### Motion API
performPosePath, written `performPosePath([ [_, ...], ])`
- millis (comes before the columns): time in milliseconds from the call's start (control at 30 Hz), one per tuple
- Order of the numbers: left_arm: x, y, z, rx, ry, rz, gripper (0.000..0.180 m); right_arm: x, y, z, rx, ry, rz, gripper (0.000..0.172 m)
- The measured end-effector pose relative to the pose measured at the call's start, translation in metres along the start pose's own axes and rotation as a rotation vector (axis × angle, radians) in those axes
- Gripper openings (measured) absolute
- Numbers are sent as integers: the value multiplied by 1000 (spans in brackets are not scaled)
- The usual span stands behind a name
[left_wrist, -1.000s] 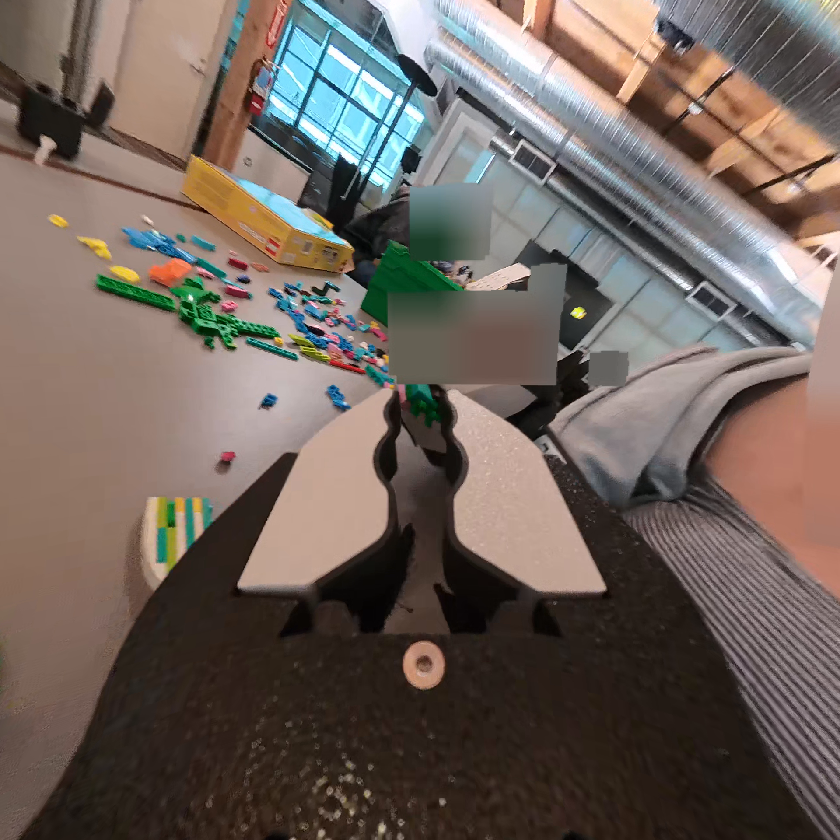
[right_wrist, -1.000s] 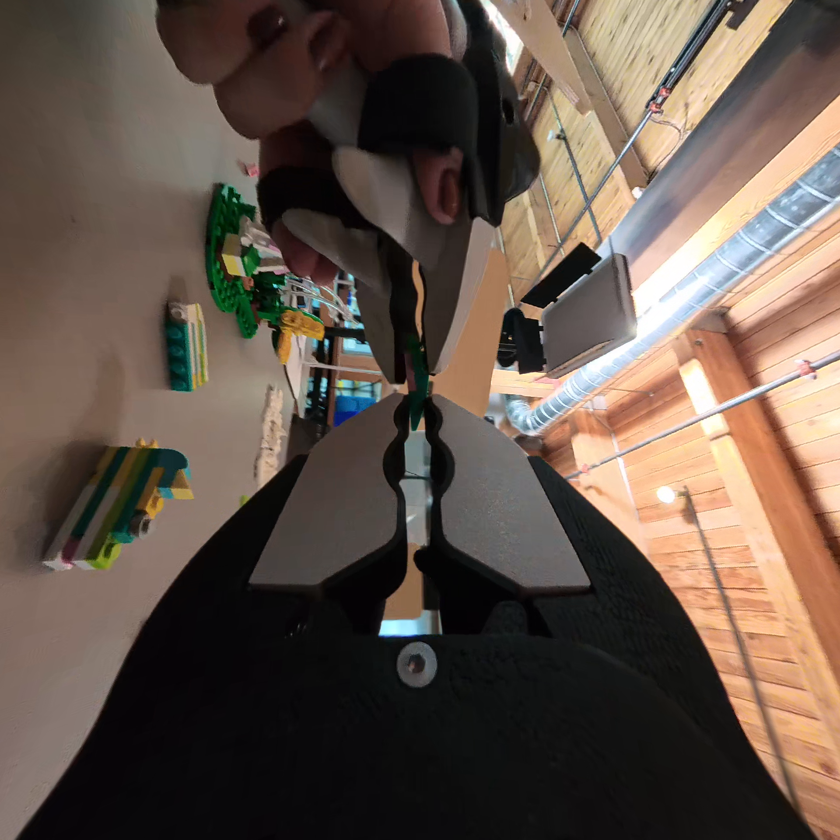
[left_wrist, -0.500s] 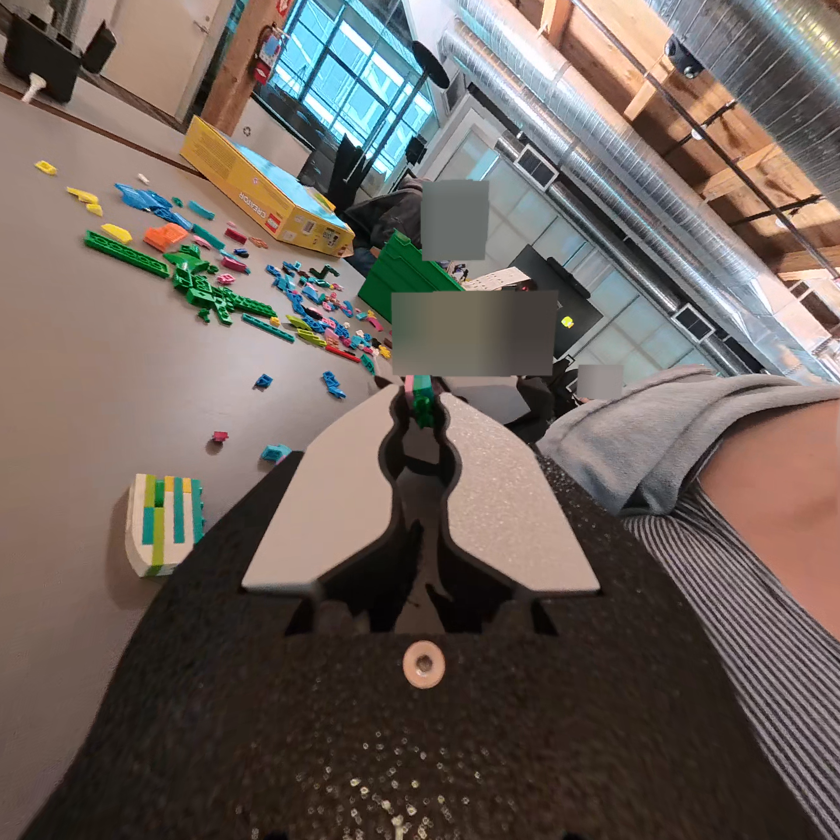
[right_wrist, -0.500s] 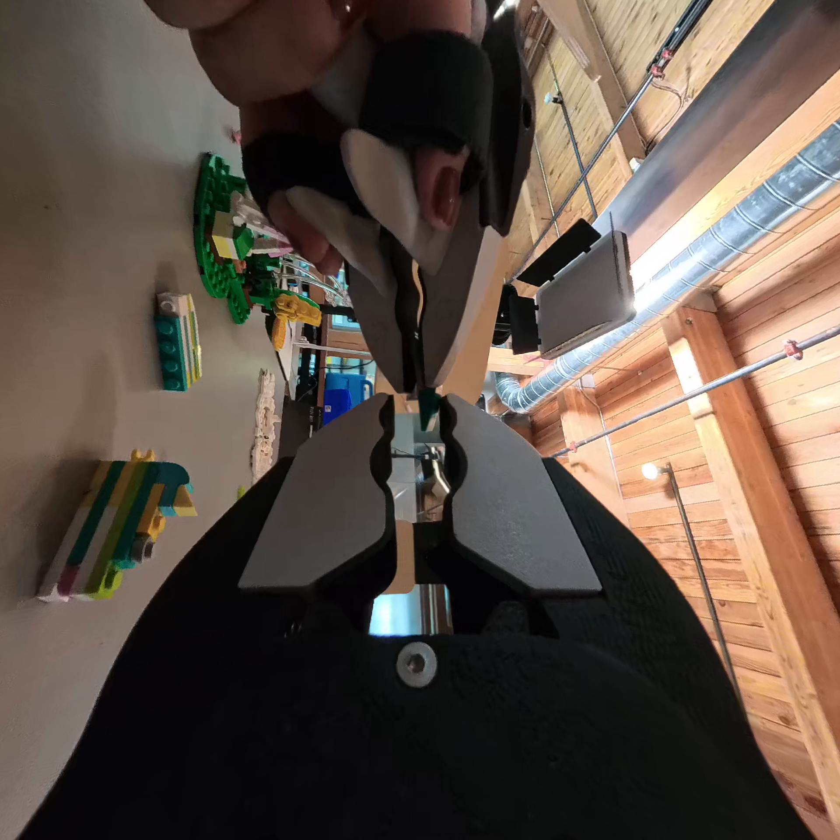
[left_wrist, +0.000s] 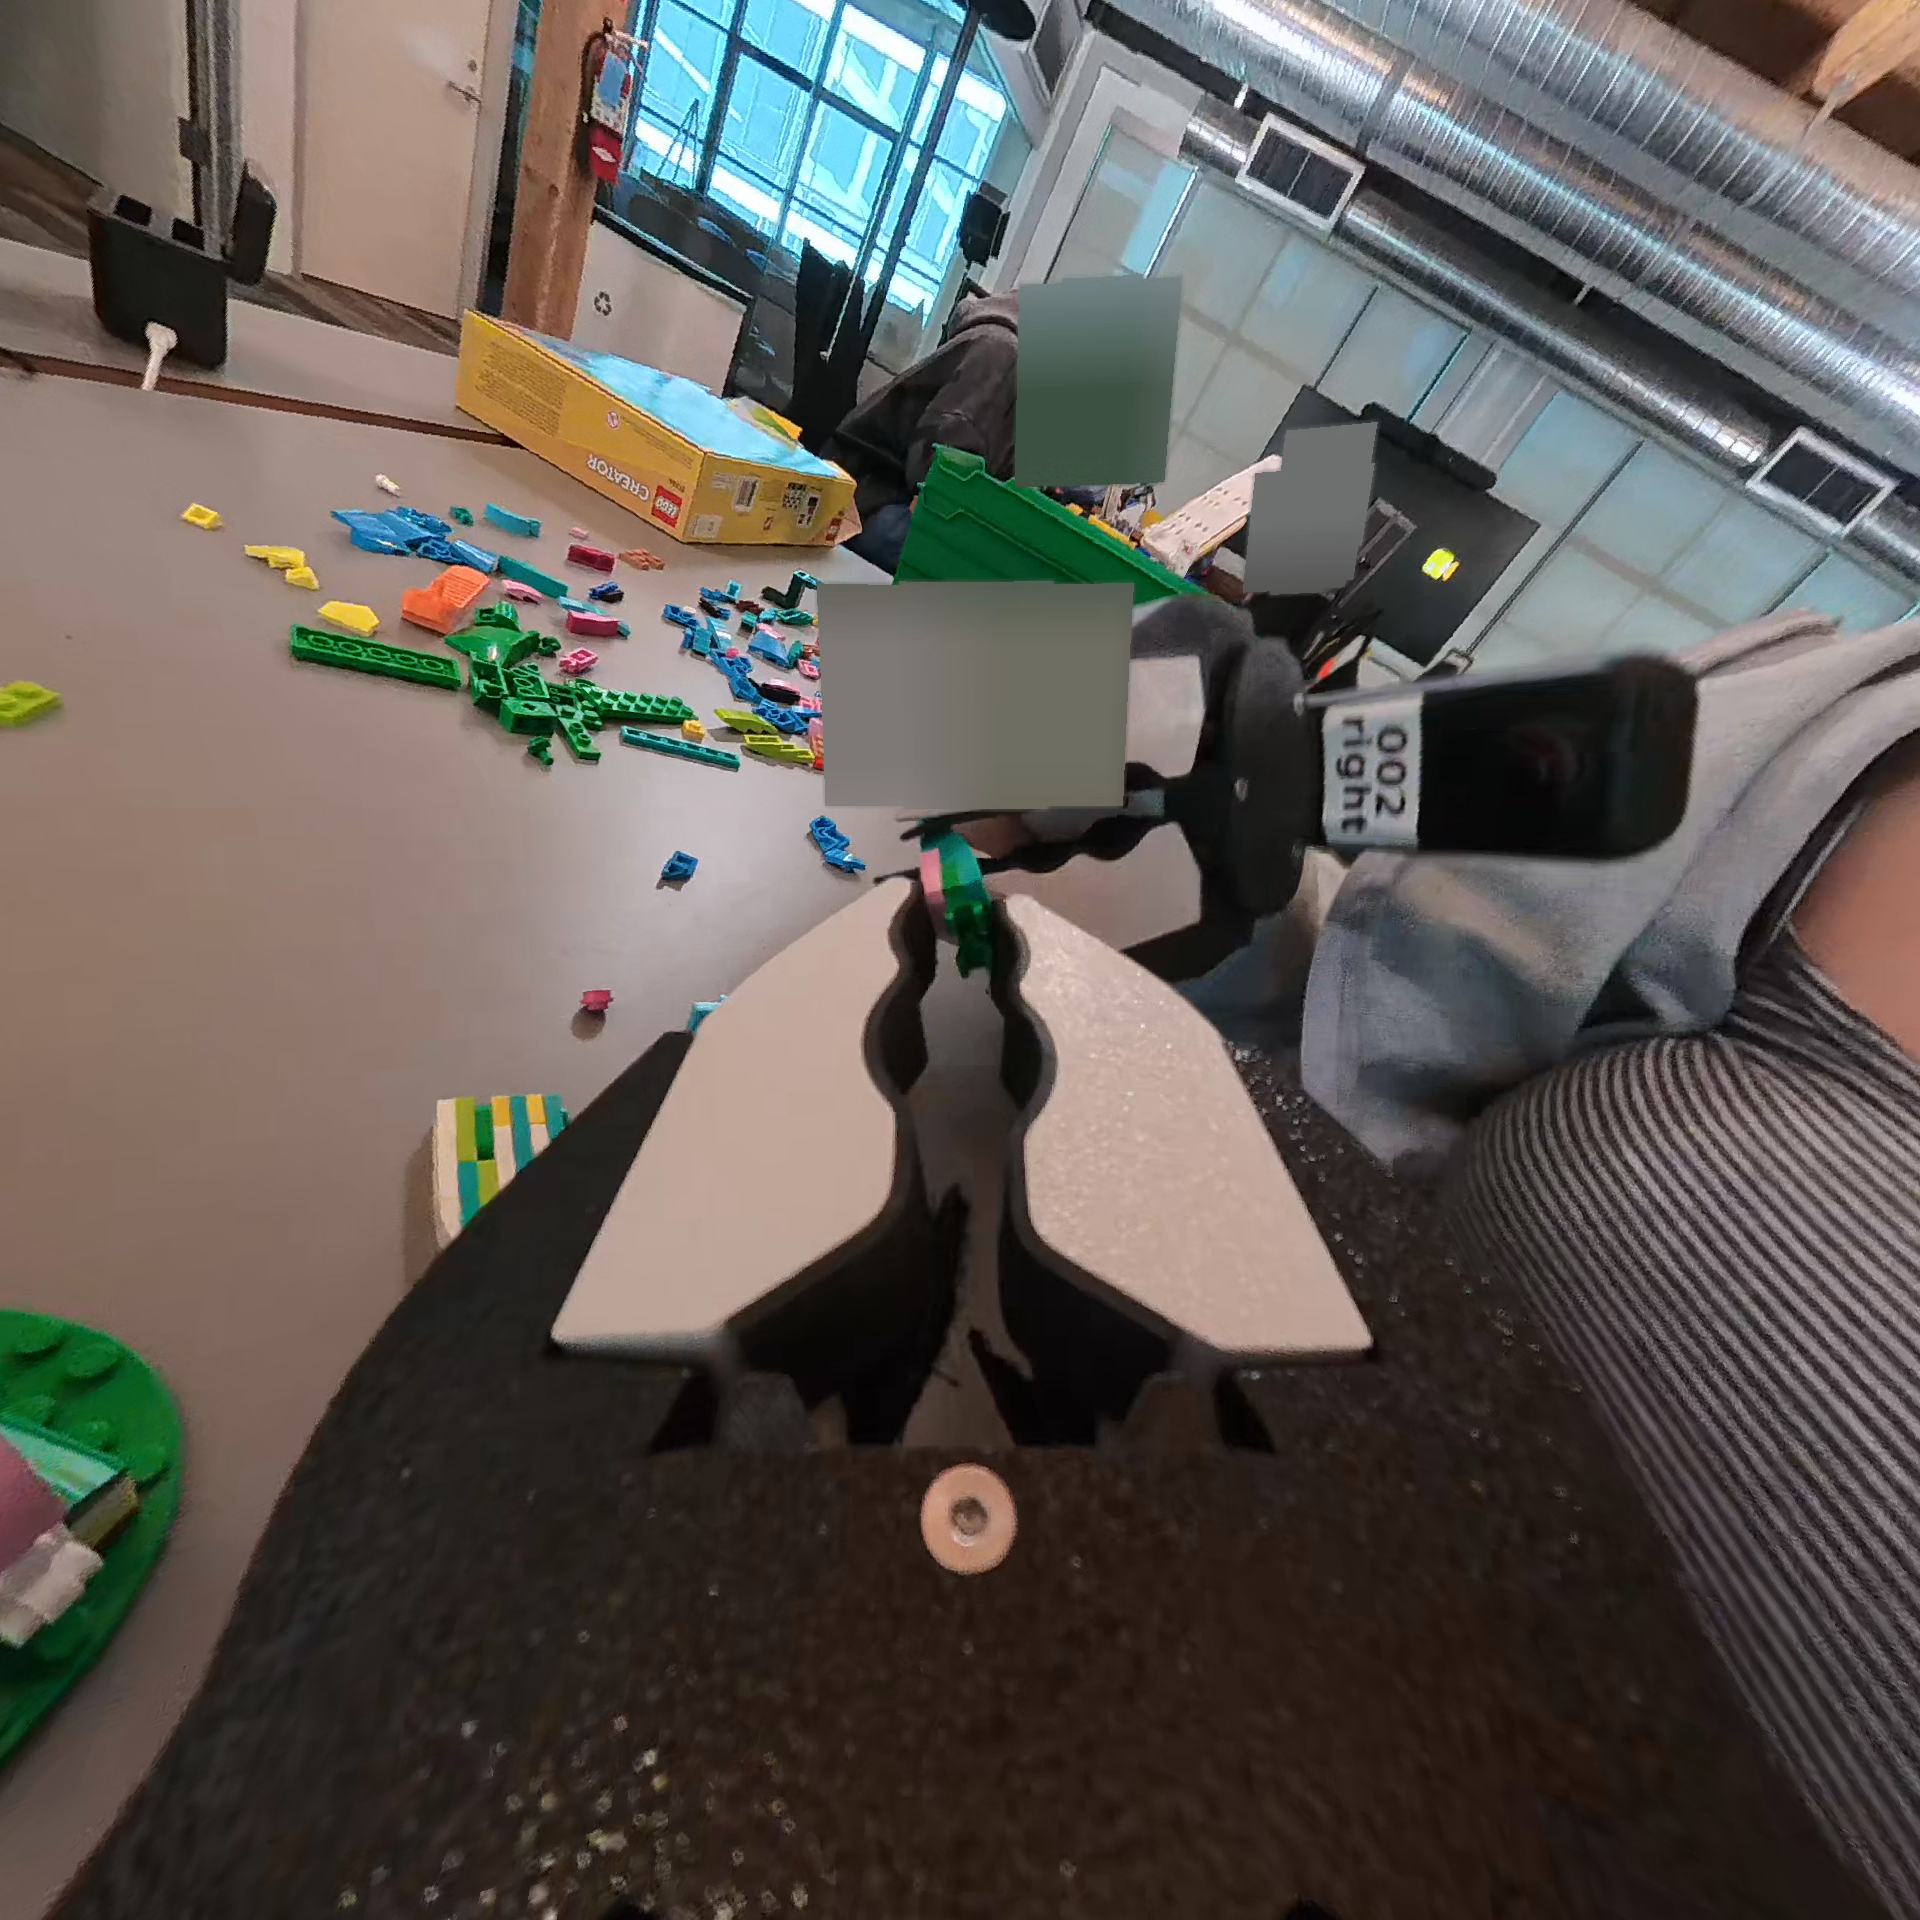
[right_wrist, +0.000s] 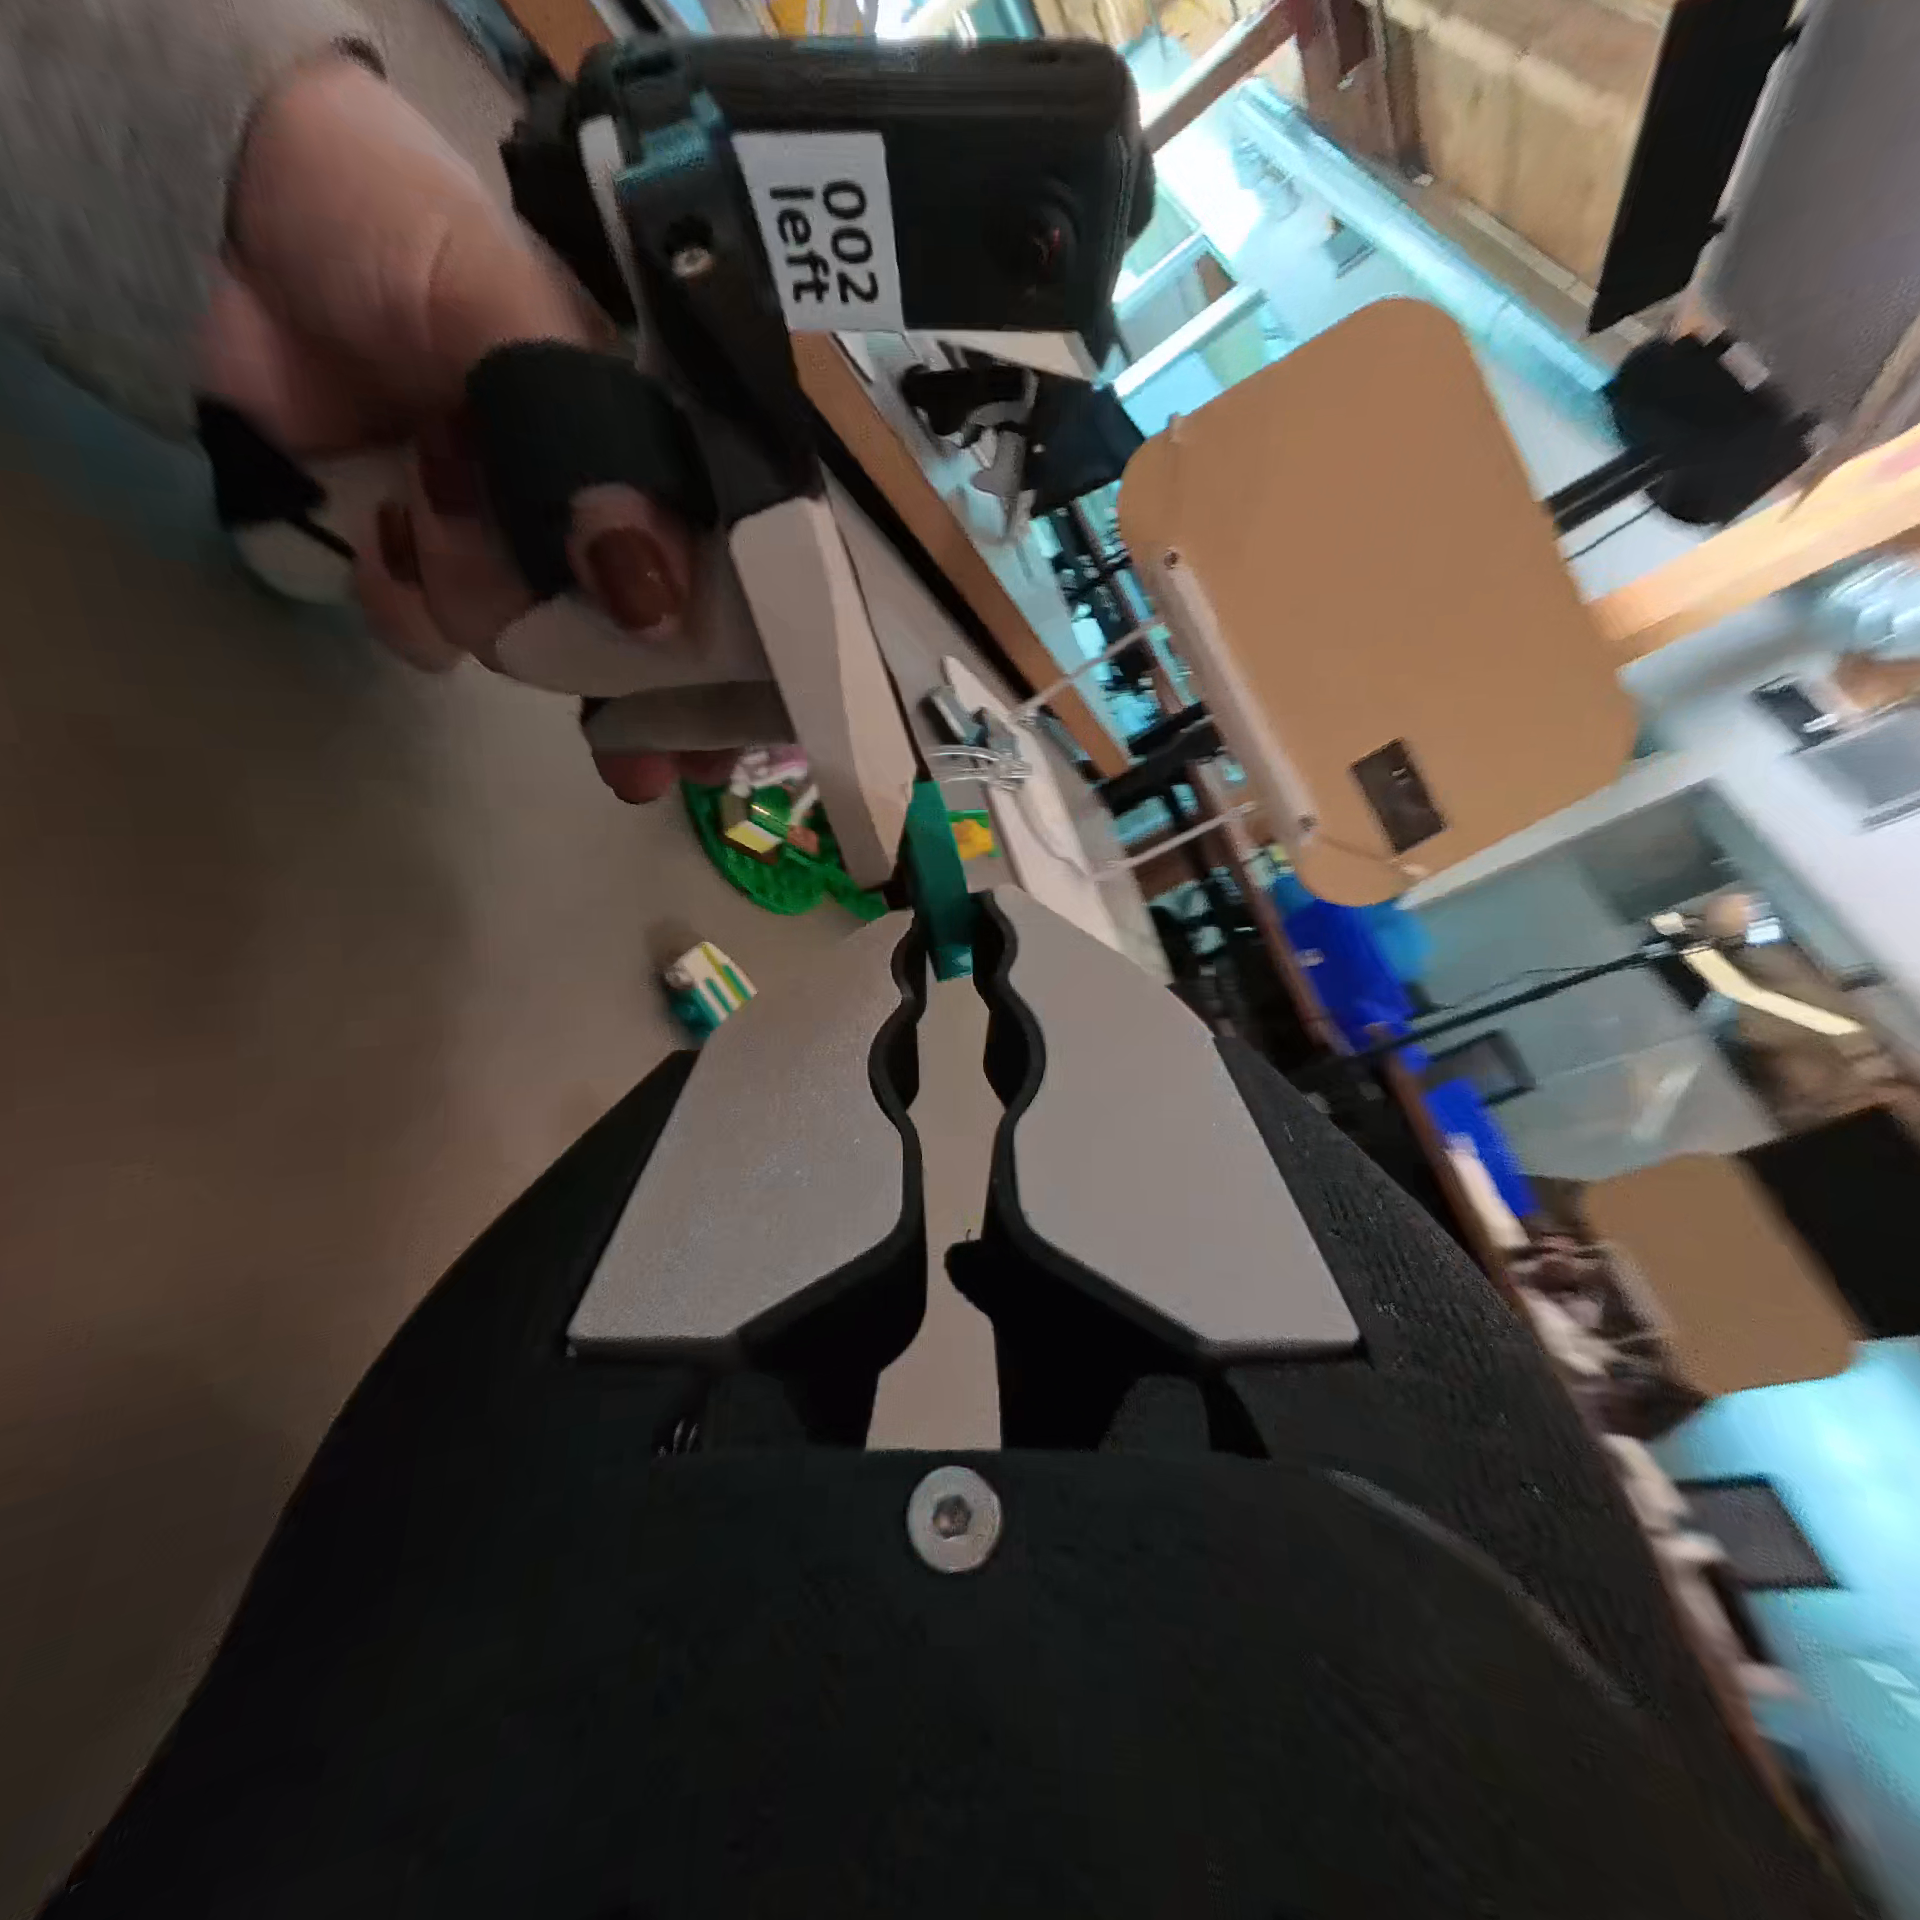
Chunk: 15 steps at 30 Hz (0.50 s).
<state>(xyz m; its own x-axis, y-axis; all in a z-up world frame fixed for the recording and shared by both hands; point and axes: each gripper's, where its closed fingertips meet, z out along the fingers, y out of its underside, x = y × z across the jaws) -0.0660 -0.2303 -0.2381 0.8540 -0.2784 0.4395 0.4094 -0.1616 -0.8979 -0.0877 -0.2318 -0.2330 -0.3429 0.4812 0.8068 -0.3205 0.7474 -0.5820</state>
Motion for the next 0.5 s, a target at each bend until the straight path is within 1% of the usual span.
performPosePath([
  [167, 3, 4, -2, -28, 7, 87, 10, -7, -2, -3, 51, -144, 246, 6],
  [233, 5, 5, -3, -34, 9, 137, 10, -10, -5, -5, 78, -192, 316, 5],
  [300, 4, 5, -2, -37, -13, 190, 10, -11, -8, -6, 105, -217, 346, 6],
  [367, 0, 5, -1, -42, -52, 212, 10, -9, -6, -6, 110, -174, 290, 7],
  [500, -5, 8, -2, -52, -66, 167, 10, -10, 0, -1, 50, -16, -26, 11],
])
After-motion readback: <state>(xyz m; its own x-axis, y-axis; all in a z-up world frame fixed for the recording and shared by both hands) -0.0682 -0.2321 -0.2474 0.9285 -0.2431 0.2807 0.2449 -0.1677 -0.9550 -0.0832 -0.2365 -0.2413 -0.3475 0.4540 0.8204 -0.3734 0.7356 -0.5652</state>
